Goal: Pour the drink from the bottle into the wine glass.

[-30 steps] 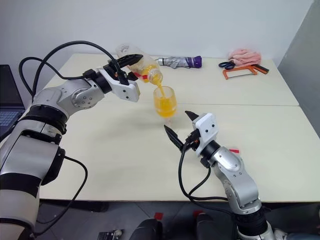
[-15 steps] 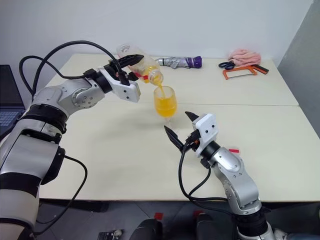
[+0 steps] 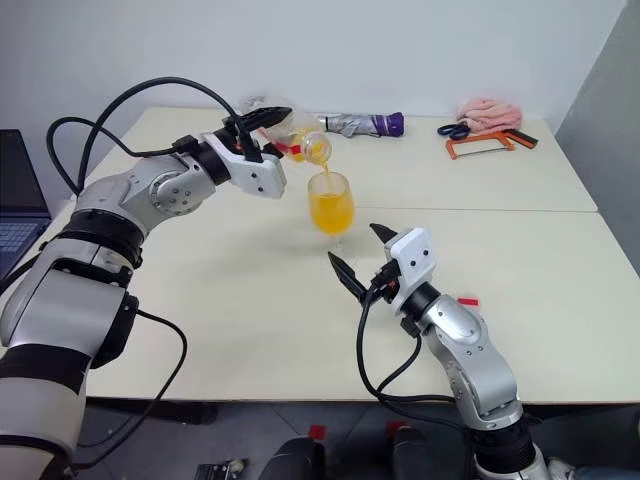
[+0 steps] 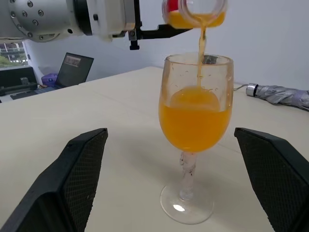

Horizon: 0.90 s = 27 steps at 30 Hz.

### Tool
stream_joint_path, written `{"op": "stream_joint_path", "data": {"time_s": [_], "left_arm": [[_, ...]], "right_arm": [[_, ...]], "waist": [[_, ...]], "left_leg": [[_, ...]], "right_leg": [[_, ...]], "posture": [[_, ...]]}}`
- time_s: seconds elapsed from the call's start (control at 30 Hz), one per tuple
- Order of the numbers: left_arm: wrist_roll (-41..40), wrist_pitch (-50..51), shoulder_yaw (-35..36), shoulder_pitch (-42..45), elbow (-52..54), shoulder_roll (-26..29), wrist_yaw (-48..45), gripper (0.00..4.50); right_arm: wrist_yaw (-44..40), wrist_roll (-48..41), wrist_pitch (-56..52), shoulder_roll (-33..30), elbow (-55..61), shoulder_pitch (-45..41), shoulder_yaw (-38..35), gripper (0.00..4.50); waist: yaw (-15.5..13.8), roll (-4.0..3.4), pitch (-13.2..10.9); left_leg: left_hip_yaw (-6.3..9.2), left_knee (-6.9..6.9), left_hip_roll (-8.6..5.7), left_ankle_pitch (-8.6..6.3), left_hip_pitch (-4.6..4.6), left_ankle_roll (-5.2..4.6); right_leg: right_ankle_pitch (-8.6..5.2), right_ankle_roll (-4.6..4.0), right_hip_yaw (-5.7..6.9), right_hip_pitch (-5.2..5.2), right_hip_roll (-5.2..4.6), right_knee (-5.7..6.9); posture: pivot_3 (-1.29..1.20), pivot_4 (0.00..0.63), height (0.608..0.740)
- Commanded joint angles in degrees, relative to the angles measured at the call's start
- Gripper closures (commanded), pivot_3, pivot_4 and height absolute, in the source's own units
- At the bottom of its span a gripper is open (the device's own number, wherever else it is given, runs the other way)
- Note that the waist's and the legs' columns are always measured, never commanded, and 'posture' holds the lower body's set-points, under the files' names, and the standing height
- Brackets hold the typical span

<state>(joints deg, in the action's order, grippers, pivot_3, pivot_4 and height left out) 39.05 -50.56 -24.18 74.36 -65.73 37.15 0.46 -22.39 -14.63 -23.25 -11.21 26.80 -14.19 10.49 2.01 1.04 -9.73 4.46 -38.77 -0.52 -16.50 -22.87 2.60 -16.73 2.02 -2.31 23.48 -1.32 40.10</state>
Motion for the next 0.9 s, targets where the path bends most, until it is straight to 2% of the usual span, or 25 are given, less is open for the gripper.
{"op": "stream_joint_path", "data": {"time_s": [0.03, 0.23, 0.43, 0.53, 0.63, 0.77, 0.9], "left_arm": [[-5.33, 0.56, 3.30, -0.65, 1.48, -0.48, -3.92, 2.81], [-18.06, 4.88, 10.40, -3.75, 3.00, -3.78, -15.93, 2.81], [-36.16, 22.29, 22.42, -9.57, 10.48, -7.37, -28.20, 2.81], [-42.99, 33.92, 27.62, -14.80, 16.80, -7.80, -30.07, 2.81], [-46.89, 43.04, 30.78, -20.87, 23.91, -7.59, -30.58, 2.81], [-50.14, 51.14, 34.78, -28.85, 30.03, -5.79, -30.07, 2.81], [-53.06, 54.45, 38.10, -34.07, 32.89, -4.96, -30.48, 2.81]], "right_arm": [[-0.01, -0.01, 1.29, 0.29, 2.51, -0.61, 0.21, 0.00], [-0.37, 0.61, 2.21, 0.07, 2.40, -1.21, 0.73, 0.00], [-6.09, -1.55, 1.83, -3.72, 2.32, -3.09, 0.65, 0.00], [-12.03, -5.36, -2.13, -7.54, 3.45, -4.67, 1.95, 0.00], [-12.19, -5.38, -5.26, -8.61, 3.17, -6.47, 3.42, 0.00], [-8.43, -1.72, -7.94, -5.58, -1.67, -11.53, 6.12, 0.00], [-7.10, 0.69, -8.79, -3.04, -4.54, -14.49, 8.11, 0.00]], "waist": [[0.04, 0.00, 0.00], [0.38, 0.00, 0.00], [1.12, 0.00, 0.00], [1.51, 0.01, 0.02], [2.07, 0.00, 0.02], [2.62, 0.03, 0.03], [2.65, 0.07, 0.06]], "left_leg": [[-0.01, 0.00, 0.00, 0.00, 0.00, 0.00], [0.03, -0.02, 0.00, 0.01, 0.00, 0.01], [0.14, -0.06, 0.02, 0.00, 0.00, 0.01], [0.19, -0.08, 0.04, 0.00, 0.04, -0.01], [0.23, -0.08, 0.09, -0.01, 0.09, -0.02], [0.31, -0.15, 0.12, -0.01, 0.09, -0.01], [0.33, -0.16, 0.15, 0.00, 0.19, 0.00]], "right_leg": [[0.00, 0.00, 0.00, 0.00, 0.00, 0.01], [0.00, 0.00, 0.00, 0.00, 0.00, 0.03], [0.00, 0.00, 0.00, -0.01, 0.00, 0.06], [0.00, 0.00, -0.01, -0.02, 0.01, 0.14], [0.00, -0.01, -0.01, -0.02, 0.02, 0.26], [0.00, -0.02, 0.00, -0.01, 0.02, 0.37], [0.00, -0.02, -0.01, 0.00, 0.00, 0.57]], "posture": [[0.00, 0.150, 0.740], [0.00, 0.150, 0.740], [0.00, 0.150, 0.740], [0.00, 0.150, 0.740], [0.00, 0.150, 0.740], [0.00, 0.150, 0.740], [0.00, 0.150, 0.740]]}}
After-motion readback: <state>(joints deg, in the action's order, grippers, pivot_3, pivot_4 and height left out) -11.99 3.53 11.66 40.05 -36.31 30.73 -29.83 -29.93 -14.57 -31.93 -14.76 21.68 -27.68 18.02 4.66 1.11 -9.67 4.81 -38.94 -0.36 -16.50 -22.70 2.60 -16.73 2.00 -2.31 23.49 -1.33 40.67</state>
